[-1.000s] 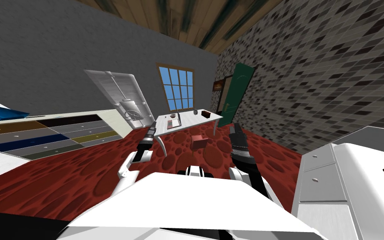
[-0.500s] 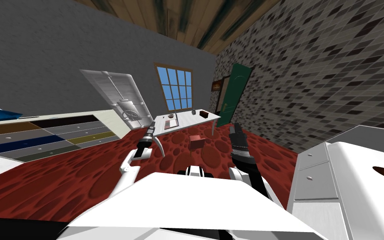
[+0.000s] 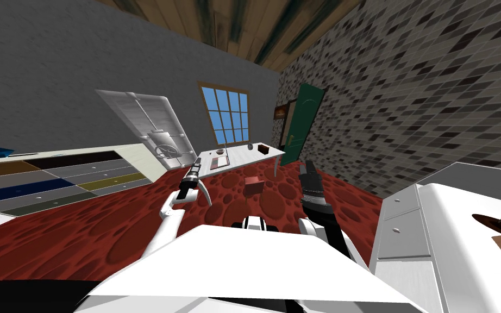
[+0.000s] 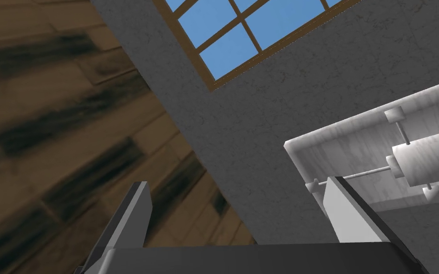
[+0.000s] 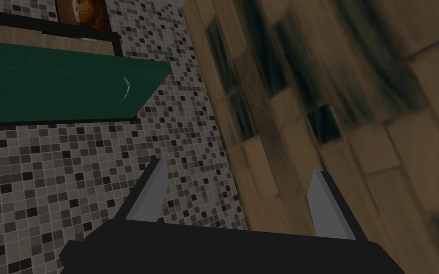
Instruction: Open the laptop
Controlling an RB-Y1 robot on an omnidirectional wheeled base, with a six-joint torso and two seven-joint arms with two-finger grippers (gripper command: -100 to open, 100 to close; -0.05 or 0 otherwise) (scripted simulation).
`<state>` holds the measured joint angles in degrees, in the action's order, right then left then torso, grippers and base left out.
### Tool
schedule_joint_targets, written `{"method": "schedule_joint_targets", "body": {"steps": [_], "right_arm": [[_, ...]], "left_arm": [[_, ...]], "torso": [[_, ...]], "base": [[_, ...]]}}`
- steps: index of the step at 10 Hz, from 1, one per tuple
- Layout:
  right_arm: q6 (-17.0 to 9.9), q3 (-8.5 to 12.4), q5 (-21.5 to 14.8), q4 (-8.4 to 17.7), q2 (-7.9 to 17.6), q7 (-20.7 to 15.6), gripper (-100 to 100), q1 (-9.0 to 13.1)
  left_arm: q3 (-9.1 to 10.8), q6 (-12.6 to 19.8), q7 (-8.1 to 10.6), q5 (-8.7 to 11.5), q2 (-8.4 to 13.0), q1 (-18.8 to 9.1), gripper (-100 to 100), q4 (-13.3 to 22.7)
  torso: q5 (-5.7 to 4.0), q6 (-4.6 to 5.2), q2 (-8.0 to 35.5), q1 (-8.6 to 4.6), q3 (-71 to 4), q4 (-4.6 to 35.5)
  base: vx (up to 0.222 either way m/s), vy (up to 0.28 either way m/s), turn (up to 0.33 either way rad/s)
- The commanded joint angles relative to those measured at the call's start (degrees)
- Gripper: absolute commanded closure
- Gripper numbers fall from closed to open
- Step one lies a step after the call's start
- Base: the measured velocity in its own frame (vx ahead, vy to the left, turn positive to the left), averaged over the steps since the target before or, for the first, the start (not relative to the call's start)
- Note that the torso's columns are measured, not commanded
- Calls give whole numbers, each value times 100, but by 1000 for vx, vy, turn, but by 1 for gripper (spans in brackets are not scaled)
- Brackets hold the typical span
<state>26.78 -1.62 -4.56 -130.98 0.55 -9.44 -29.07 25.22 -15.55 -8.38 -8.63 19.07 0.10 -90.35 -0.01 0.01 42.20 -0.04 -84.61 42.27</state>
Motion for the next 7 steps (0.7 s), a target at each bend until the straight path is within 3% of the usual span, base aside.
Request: {"method": "schedule_joint_targets", "body": {"steps": [1, 2, 3, 4, 7], "right_arm": [[0, 0, 0, 0, 0, 0, 0, 0], [0, 0, 0, 0, 0, 0, 0, 0], [0, 0, 0, 0, 0, 0, 0, 0], [0, 0, 0, 0, 0, 0, 0, 0], [0, 0, 0, 0, 0, 0, 0, 0]], "left_arm": [[167, 151, -134, 15, 104, -311, -100, 403], [167, 151, -134, 15, 104, -311, -100, 551], [265, 271, -231, 26, 166, -525, -100, 718], [265, 271, -231, 26, 166, -525, -100, 799], [444, 510, -442, 54, 284, -952, -100, 1240]], "torso": [[1, -2, 4, 5, 1, -1], [1, 0, 10, 5, 5, 2], [3, -3, 13, 10, 7, 3], [2, -1, 7, 6, 4, 2], [2, -2, 7, 8, 4, 1]], "base": [[21, -79, -42], [22, -62, -26], [37, -66, -49], [26, -60, -21], [39, -63, -41]]}}
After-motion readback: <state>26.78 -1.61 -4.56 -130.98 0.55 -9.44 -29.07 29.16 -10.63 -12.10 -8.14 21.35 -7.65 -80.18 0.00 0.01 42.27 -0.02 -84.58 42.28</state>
